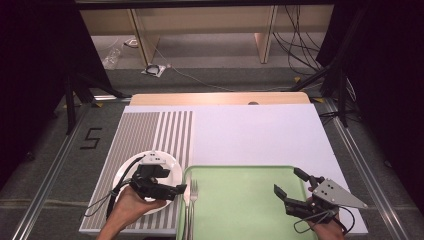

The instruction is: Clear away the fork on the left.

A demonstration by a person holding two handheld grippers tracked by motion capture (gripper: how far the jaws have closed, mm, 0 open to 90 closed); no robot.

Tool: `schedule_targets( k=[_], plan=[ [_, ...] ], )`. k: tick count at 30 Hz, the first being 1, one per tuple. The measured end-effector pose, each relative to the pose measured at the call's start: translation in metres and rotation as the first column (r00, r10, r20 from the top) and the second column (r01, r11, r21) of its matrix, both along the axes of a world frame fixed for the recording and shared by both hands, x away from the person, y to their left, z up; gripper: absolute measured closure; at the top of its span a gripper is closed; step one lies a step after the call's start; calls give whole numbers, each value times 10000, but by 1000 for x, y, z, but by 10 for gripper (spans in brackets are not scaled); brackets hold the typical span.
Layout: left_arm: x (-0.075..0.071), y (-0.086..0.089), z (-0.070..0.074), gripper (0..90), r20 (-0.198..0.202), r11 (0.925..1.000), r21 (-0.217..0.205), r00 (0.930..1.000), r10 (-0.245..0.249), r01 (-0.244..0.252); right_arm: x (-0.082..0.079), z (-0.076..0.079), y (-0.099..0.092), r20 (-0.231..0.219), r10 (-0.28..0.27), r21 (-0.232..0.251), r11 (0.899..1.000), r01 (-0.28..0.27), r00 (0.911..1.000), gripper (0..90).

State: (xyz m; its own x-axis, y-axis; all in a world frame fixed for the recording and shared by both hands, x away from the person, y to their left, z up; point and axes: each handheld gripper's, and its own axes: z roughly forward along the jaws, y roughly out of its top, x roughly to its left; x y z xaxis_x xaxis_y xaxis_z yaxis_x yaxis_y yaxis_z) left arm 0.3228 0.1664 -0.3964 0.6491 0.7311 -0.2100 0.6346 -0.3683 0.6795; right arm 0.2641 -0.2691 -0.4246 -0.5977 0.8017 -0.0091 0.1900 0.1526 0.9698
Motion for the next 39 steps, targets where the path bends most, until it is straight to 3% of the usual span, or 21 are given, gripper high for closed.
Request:
schedule_targets(
  k=[12, 25, 29, 32, 35, 39],
  plan=[
    [-4, 25, -4, 178, 173, 9952, -421, 9959, 890, -882, 0, 0, -1, -4, -34, -2, 10000, 34, 10000, 189],
    [-11, 48, -8, 174, 293, 9787, -869, 9815, 1892, -1861, 0, 0, -1, 23, -17, 26, 10000, 17, 10000, 188],
    [-12, 54, -9, 174, 230, 9699, -922, 9733, 2283, -2253, 0, 0, -1, 15, -17, 20, 10000, 17, 10000, 189],
    [-14, 59, -11, 174, -30, 9595, -1126, 9658, 2594, -2581, 1, 0, -1, 13, -4, 33, 10000, 4, 10000, 188],
    [-16, 63, -12, 174, -88, 9527, -1015, 9579, 2869, -2863, 1, 0, -1, -14, 8, 38, 10000, -8, 10000, 189],
    [-18, 68, -17, 172, -109, 9349, -748, 9377, 3472, -3471, 1, 0, -1, 0, 27, 24, 10000, -27, 10000, 188]
  ],
)
